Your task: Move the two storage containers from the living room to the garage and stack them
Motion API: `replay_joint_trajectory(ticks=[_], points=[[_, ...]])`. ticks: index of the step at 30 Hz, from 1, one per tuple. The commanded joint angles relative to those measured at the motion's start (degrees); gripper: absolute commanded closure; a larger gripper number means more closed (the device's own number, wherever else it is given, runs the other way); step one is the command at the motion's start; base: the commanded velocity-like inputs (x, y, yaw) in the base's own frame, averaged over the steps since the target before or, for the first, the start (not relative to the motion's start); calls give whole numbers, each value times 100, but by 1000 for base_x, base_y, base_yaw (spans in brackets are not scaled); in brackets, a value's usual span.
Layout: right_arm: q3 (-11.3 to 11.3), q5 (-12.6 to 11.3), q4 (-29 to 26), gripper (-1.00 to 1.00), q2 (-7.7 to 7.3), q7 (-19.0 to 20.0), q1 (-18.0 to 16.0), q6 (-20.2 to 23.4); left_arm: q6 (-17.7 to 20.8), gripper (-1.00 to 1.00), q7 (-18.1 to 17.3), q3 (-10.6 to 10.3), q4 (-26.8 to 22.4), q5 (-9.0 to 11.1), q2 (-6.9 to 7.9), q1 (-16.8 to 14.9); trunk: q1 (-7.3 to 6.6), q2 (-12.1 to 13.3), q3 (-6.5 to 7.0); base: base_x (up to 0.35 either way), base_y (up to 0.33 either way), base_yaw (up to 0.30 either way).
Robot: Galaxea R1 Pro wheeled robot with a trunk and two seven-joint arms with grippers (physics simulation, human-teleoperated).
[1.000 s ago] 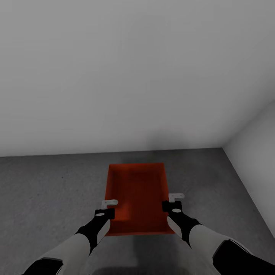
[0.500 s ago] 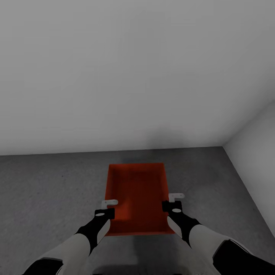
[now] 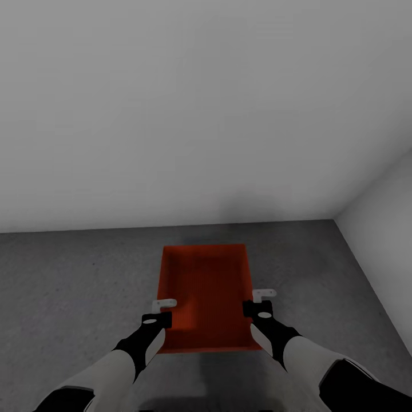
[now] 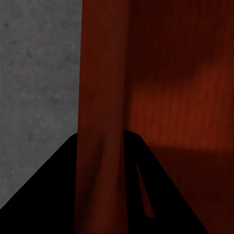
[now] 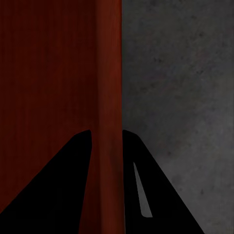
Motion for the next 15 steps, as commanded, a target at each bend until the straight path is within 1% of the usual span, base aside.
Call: replay_joint_trajectory(ticks=[1, 15], points=[[-80, -81, 403, 100, -63, -343, -4, -42, 40, 100, 299, 70, -25, -75, 5, -1, 0, -2, -3, 0, 0, 0], [-78, -81, 403, 100, -63, -336, -4, -38, 40, 100, 299, 70, -25, -75, 5, -1, 0, -2, -3, 0, 0, 0]])
